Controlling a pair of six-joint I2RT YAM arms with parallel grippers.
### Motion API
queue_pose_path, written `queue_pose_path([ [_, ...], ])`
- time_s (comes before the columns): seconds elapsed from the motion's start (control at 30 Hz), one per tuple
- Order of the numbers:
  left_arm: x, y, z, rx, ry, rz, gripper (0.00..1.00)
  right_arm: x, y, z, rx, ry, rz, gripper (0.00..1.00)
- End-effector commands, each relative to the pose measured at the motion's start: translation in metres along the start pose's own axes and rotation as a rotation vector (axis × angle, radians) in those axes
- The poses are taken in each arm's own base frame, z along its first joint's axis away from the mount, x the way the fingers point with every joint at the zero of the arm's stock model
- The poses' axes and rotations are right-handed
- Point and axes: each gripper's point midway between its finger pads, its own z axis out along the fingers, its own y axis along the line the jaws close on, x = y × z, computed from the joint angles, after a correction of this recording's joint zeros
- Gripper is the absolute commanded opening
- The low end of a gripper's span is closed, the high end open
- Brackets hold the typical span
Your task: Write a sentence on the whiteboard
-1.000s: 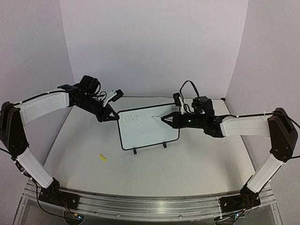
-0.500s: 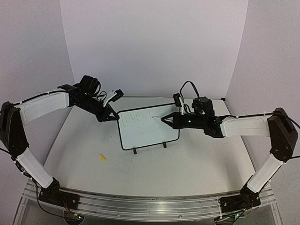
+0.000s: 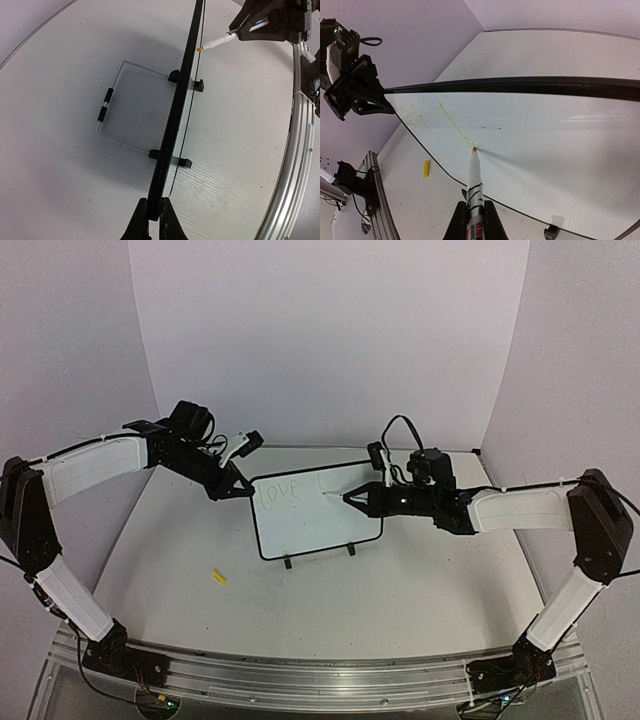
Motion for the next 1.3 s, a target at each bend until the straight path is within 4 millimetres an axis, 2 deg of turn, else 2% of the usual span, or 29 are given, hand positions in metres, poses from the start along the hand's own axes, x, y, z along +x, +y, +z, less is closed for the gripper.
queue_pose_path([
  [0.0, 0.007, 0.027, -0.007, -0.146, 0.038, 0.055, 0.0, -0.015, 0.003, 0.006, -0.013, -0.03, -0.023, 0.0],
  [0.33, 0.008, 0.027, -0.007, -0.145, 0.039, 0.055, 0.0, -0.02, 0.012, 0.001, -0.033, -0.036, -0.03, 0.0],
  [0.73, 0.008, 0.026, -0.008, -0.144, 0.035, 0.054, 0.0, -0.031, 0.035, -0.036, -0.046, -0.058, -0.067, 0.0],
  [0.93, 0.008, 0.026, -0.007, -0.142, 0.036, 0.052, 0.0, -0.023, 0.024, -0.033, -0.012, -0.037, -0.069, 0.0],
  [1.27, 0.01, 0.027, -0.005, -0.143, 0.044, 0.048, 0.0, -0.032, 0.017, -0.021, 0.016, -0.051, -0.08, 0.0],
])
